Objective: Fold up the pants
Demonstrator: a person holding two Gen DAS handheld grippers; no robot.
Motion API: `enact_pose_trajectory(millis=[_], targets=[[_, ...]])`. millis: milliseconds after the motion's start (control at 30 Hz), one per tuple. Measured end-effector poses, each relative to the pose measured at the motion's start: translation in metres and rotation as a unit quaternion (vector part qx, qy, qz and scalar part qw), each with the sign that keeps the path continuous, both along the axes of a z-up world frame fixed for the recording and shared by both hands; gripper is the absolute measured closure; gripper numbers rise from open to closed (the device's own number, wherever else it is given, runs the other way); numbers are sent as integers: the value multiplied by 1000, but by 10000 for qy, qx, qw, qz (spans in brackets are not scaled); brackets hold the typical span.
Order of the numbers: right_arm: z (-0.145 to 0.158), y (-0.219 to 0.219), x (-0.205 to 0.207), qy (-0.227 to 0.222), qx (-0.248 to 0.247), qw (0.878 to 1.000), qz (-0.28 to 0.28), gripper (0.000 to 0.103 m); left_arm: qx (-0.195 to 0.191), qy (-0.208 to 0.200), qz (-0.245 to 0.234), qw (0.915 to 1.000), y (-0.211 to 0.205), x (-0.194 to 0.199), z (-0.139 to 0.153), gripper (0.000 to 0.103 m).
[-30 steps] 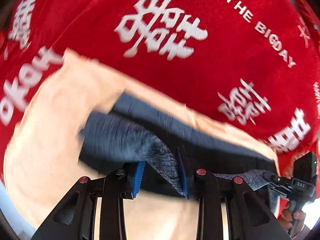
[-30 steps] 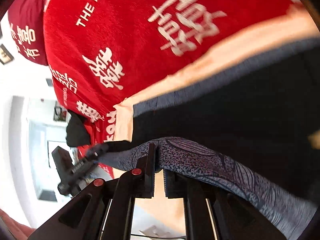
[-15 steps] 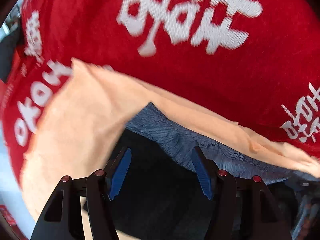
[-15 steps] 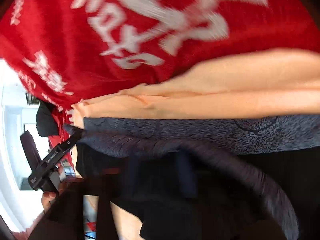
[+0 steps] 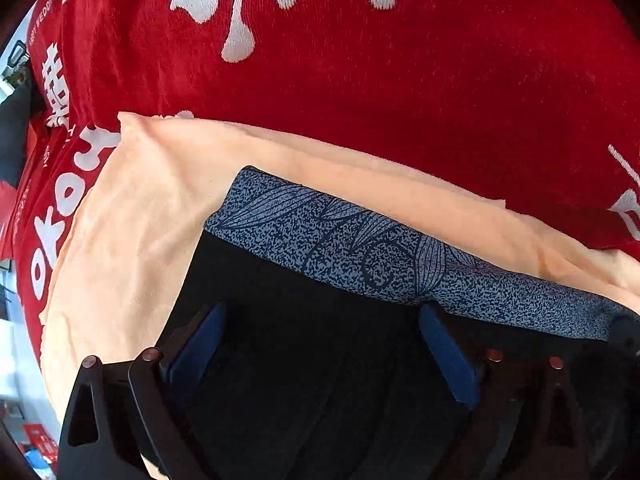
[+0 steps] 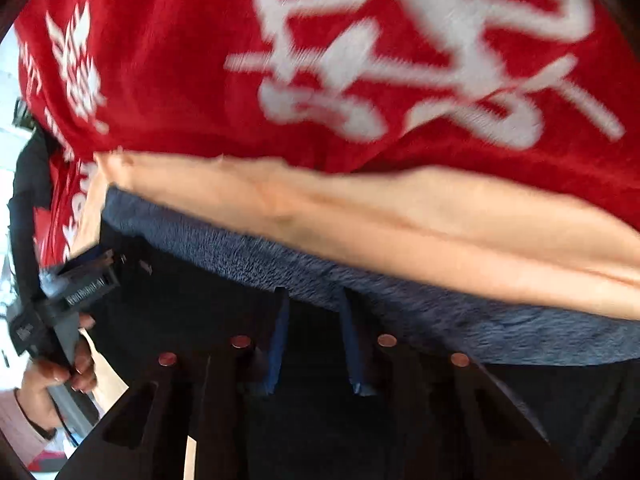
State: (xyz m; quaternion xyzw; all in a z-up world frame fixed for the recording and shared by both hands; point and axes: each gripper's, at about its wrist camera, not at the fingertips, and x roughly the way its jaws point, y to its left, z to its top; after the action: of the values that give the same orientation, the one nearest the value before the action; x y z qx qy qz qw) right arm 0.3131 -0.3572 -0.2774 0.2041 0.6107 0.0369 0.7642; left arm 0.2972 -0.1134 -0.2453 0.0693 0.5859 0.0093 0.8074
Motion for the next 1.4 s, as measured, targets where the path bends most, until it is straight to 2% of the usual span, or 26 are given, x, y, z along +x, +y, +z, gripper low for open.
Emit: enact_pose_trajectory(millis=[33, 67, 100, 167, 500, 867, 1067, 1200, 1400], targets=[[7, -7, -5, -74, 56, 9999, -143, 72, -6, 83, -28, 10000, -1, 0, 2, 5], [13, -11, -9, -134, 147, 9996, -218, 67, 15, 148, -81, 9999, -3, -2, 6, 5], [21, -18, -19, -231, 266, 9989, -300, 54, 48, 165, -129, 9998, -6, -1, 8, 5], [36, -29, -36, -338, 374, 9978, -422, 41, 105, 173, -259, 9995, -16, -9, 16, 5], [61, -74, -141, -87, 498, 9946, -904, 41, -4, 308, -829, 9961, -70, -66, 44, 5], [83, -82, -264, 24, 345, 9803, -1943, 40, -152, 471, -1735, 9836, -120, -155, 63, 5], [81, -79, -335, 21, 303, 9718, -2339, 39, -145, 430, -2322, 9716, -138, -208, 75, 5], [77, -90, -393, 121, 264, 9575, -2870, 39, -324, 481, -2697, 9612, -148, -233, 78, 5], [61, -123, -455, 405, 133, 9347, -3529, 39, -748, 966, -3045, 9446, -206, -271, 58, 5]])
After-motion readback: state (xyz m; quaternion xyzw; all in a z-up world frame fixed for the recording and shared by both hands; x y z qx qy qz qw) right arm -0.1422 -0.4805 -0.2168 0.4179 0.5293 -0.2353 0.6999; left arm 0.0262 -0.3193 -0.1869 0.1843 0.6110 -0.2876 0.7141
